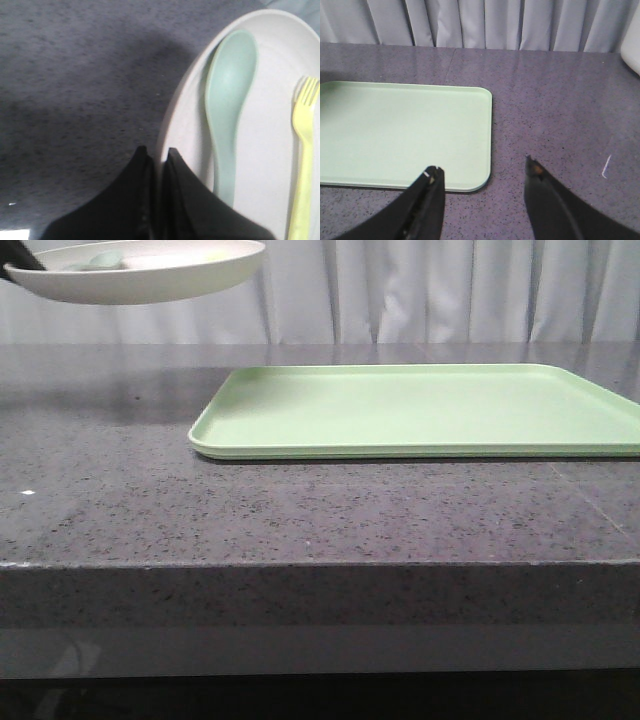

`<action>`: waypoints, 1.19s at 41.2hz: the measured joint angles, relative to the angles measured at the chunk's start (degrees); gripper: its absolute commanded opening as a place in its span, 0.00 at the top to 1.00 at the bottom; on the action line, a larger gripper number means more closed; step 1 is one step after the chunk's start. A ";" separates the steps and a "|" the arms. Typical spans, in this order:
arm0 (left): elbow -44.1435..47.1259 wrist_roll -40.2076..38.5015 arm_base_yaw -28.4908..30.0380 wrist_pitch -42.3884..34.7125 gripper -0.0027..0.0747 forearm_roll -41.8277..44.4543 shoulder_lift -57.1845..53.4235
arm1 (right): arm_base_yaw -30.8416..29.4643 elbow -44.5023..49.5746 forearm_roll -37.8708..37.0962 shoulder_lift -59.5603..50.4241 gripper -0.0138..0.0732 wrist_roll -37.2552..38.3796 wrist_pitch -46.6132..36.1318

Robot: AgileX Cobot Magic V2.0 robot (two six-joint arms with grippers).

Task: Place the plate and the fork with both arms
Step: 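Carry the plate over the green tray and lower it onto the tray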

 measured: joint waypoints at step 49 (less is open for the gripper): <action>-0.72 -27.66 -33.41 -17.37 0.99 18.57 9.83 | 0.00 0.00 0.00 0.00 0.39 0.00 0.00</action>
